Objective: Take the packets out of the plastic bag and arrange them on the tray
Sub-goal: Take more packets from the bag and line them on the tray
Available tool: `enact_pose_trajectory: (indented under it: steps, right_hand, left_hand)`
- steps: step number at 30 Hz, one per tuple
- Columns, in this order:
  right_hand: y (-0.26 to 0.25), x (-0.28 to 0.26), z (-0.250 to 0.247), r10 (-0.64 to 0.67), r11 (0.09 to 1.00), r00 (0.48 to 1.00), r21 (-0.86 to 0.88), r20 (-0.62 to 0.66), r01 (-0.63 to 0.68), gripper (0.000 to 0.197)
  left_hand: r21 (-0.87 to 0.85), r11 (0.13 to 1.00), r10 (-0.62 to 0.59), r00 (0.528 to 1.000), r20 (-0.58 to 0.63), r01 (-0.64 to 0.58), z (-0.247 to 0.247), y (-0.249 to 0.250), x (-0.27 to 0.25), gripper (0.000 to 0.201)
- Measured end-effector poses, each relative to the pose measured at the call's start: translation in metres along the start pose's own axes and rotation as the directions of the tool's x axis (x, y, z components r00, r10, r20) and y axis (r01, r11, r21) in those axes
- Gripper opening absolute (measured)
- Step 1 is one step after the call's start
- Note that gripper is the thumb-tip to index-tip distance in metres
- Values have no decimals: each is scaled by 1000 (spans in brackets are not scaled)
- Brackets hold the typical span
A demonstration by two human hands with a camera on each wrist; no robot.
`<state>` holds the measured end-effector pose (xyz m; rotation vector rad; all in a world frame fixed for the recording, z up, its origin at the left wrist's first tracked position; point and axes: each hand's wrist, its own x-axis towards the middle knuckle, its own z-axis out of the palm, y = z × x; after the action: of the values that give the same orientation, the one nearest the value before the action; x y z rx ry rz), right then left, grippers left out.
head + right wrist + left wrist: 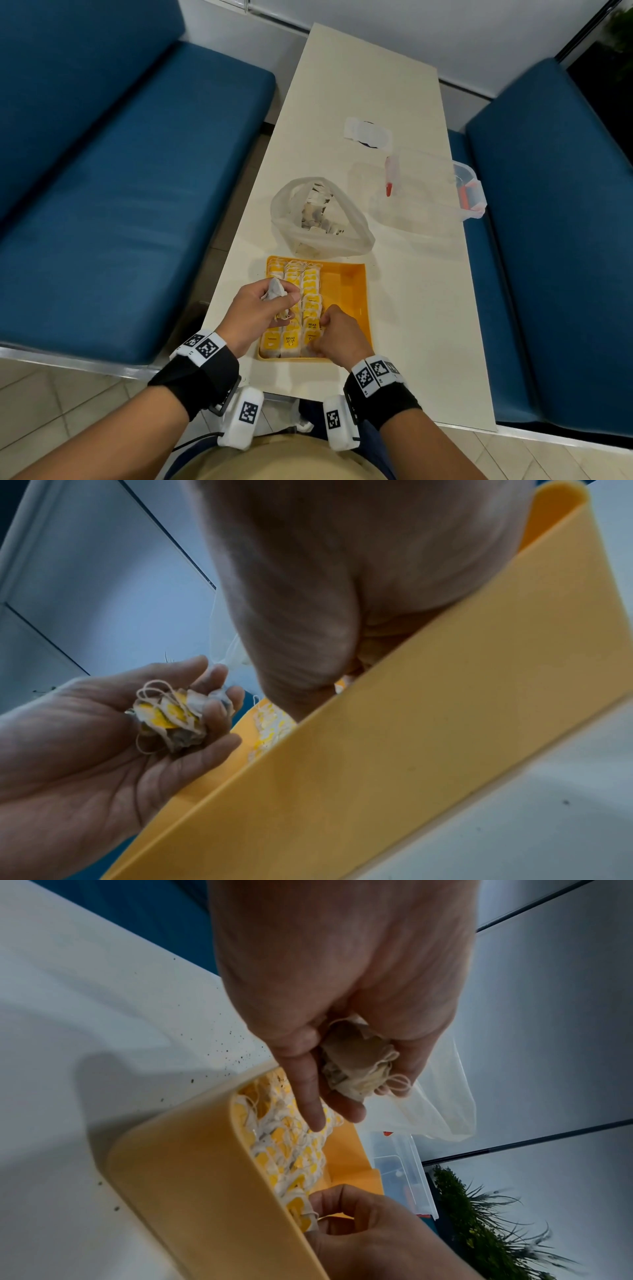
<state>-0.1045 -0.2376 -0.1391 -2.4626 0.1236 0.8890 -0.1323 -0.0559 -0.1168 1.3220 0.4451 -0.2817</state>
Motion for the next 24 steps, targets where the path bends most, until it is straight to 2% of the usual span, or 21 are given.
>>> enact_pose_trajectory:
  steps: [14,18,21,24]
  right_hand:
    - [1,4,0,-22,998,997,48,-73,26,43]
    - [-2,-3,-5,-34,999,996,6,-81,34,43]
    - [-10,-11,-22,-162,983,964,54,-211,177,33]
    - [-22,-23,-41,-400,869,861,169,-313,465,37]
  left_hand:
    - [-12,1000,-11,1000,18,11,-1,0,1,7]
    - [18,1000,-14,1000,26,14,-1,1,1,8]
    - [59,998,-12,997,74,8,-2,3,1,6]
    - [135,991,-16,986,164,-6,-1,6,0,9]
